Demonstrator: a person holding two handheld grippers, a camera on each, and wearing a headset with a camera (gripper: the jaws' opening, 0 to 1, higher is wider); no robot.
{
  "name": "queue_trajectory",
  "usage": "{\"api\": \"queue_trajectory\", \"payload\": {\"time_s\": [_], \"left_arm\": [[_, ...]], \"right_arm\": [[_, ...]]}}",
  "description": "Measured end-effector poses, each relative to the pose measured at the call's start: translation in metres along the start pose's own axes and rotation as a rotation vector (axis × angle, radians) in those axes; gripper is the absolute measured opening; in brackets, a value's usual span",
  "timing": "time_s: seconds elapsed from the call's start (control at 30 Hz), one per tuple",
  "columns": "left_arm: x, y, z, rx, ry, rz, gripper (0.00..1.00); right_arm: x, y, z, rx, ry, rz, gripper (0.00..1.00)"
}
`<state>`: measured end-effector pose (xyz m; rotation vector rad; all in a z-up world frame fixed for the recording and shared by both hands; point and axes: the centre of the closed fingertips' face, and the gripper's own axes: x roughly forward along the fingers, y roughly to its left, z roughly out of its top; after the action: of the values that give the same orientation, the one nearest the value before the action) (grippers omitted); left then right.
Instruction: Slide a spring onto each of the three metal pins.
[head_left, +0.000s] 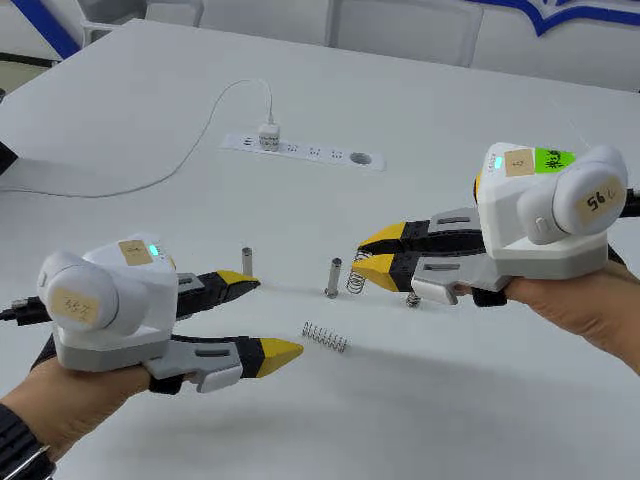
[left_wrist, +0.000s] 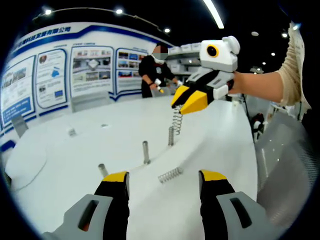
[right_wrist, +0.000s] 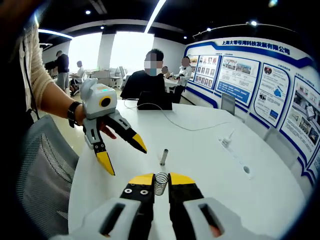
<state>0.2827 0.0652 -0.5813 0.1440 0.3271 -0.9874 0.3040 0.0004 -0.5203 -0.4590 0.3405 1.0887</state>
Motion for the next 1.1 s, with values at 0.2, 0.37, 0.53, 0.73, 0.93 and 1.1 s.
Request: {"api": "queue_trajectory", "payload": {"time_s": [0.2,0.37,0.53,0.73,0.93,1.1], "left_arm": [[-0.008,0.011,-0.002,-0.015,-0.004,0.038,0.6],[-0.012,0.014,-0.007,-0.028,0.007,0.056,0.63],[-0.014,0.016,-0.009,-0.034,0.01,0.065,0.63],[-0.015,0.018,-0.009,-0.04,0.005,0.073,0.64],[-0.015,0.02,-0.01,-0.043,0.009,0.079,0.64],[-0.016,0.021,-0.011,-0.051,0.006,0.08,0.65]], "right_arm": [[0.005,-0.014,0.002,0.008,-0.009,-0.035,0.11],[0.011,-0.025,0.004,0.006,-0.014,-0.058,0.11],[0.021,-0.031,0.003,0.006,-0.009,-0.065,0.11],[0.029,-0.042,-0.002,0.022,-0.002,-0.083,0.11],[0.038,-0.046,-0.013,0.039,0.024,-0.091,0.11],[0.042,-0.046,-0.015,0.042,0.028,-0.094,0.11]]}}
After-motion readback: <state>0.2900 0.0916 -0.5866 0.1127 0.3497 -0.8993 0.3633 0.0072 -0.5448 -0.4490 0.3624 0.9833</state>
